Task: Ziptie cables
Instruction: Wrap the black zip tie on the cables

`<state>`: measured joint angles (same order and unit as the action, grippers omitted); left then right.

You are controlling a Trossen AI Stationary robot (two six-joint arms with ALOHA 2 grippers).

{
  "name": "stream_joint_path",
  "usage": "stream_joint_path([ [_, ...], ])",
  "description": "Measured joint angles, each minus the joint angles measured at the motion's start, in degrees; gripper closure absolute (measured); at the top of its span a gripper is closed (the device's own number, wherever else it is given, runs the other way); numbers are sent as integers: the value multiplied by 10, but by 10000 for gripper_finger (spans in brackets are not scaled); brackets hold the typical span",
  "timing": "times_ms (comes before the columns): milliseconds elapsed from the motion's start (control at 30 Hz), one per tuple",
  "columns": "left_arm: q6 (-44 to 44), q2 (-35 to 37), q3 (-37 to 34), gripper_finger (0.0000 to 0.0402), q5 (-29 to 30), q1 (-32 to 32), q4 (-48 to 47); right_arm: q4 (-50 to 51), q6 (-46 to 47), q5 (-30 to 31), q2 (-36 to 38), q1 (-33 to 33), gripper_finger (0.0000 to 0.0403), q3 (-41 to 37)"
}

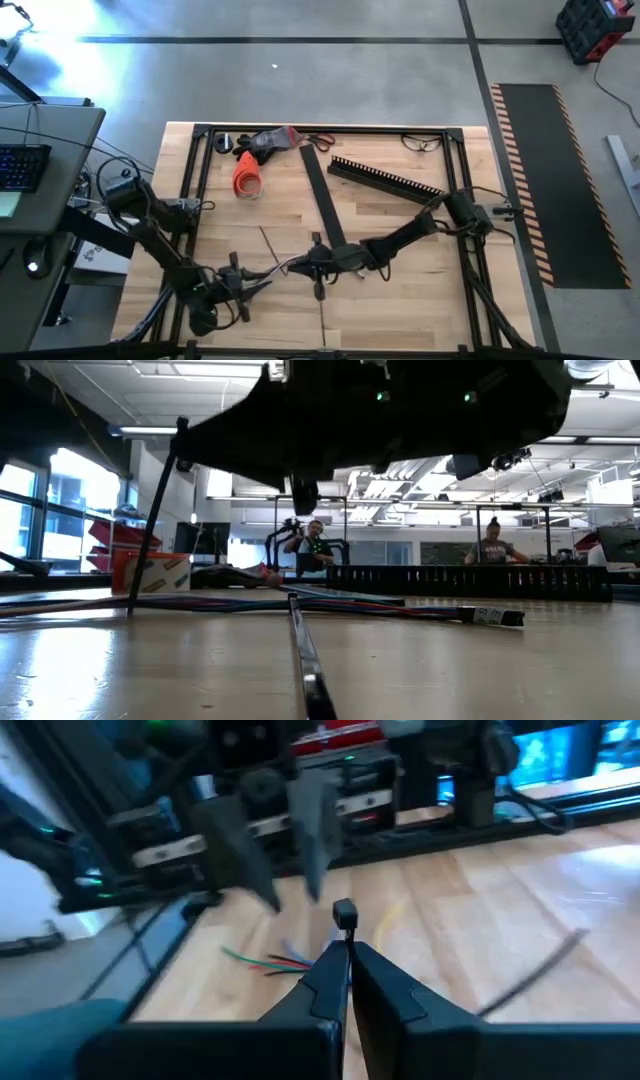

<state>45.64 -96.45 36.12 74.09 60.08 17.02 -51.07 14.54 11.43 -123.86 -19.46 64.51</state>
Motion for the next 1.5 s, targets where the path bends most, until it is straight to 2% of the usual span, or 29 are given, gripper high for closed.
stream_joint_path([
  [200, 3, -42, 0, 291, -22, -50, 49, 28, -15, 3, -1, -1, 403, 20],
  [333, -16, -61, 0, 259, -77, -80, 91, 38, -21, 3, -1, -1, 403, 22],
  [567, -148, -91, 0, 253, -119, -106, 225, 41, -22, 6, -1, -6, 403, 22],
  [767, -184, -90, 0, 285, -101, -97, 252, 50, -30, 49, -1, -23, 403, 22],
  [1067, -214, -90, 0, 395, -101, -99, 258, 47, -25, 51, -1, -32, 403, 22],
  [1333, -234, -90, 0, 401, -101, -98, 250, 70, -9, 51, -1, -32, 401, 22],
  [1500, -225, -90, 0, 401, -97, -86, 253, 165, 10, 40, 31, -26, 351, 23],
])
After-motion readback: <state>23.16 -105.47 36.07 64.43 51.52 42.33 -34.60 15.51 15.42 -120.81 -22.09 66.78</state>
